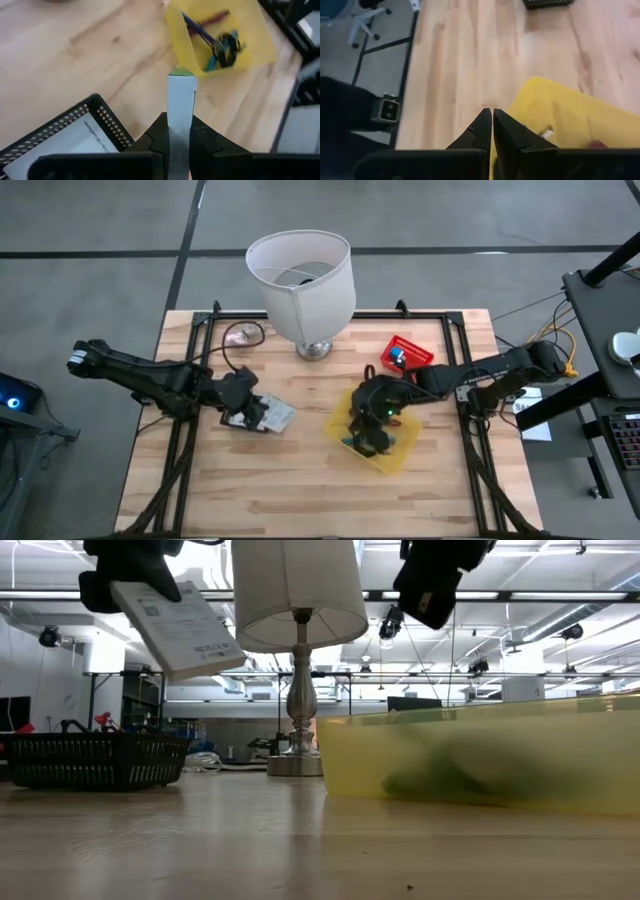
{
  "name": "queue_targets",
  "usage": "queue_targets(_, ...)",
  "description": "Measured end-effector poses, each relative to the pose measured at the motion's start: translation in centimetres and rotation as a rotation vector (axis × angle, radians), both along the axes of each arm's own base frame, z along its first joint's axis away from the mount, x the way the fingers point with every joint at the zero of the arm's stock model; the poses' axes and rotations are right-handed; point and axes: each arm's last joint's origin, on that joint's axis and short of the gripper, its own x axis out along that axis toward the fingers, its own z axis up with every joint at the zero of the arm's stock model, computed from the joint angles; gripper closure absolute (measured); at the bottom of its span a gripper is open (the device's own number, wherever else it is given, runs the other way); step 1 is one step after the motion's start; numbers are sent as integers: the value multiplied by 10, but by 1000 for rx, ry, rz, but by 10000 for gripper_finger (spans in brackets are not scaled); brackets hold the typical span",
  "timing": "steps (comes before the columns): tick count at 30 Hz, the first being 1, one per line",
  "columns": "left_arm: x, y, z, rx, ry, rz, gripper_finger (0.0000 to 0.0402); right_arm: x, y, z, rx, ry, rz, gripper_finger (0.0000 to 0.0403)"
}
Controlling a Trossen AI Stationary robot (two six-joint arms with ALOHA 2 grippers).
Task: Pick and place items into bin
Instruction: Put the white card reader box into the black bin
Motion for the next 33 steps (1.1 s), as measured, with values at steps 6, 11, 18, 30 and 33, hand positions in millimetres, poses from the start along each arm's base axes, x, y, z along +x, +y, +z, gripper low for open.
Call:
queue_targets(6,1,1,6,21,-24,18,381,-4,-14,-6,-38,74,-9,394)
queue_targets(11,1,-3,17,245,-34,-240,381,-7,-21,-9,-99,95,37,394)
queue_targets(18,-4,-3,26,574,-2,-567,381,-7,-23,-8,-108,89,42,394)
queue_targets(30,-40,7,15,820,248,-989,381,7,-33,4,158,10,-343,394)
queue_targets(33,-48,10,17,903,232,-1084,381,10,-33,8,192,-36,-423,394)
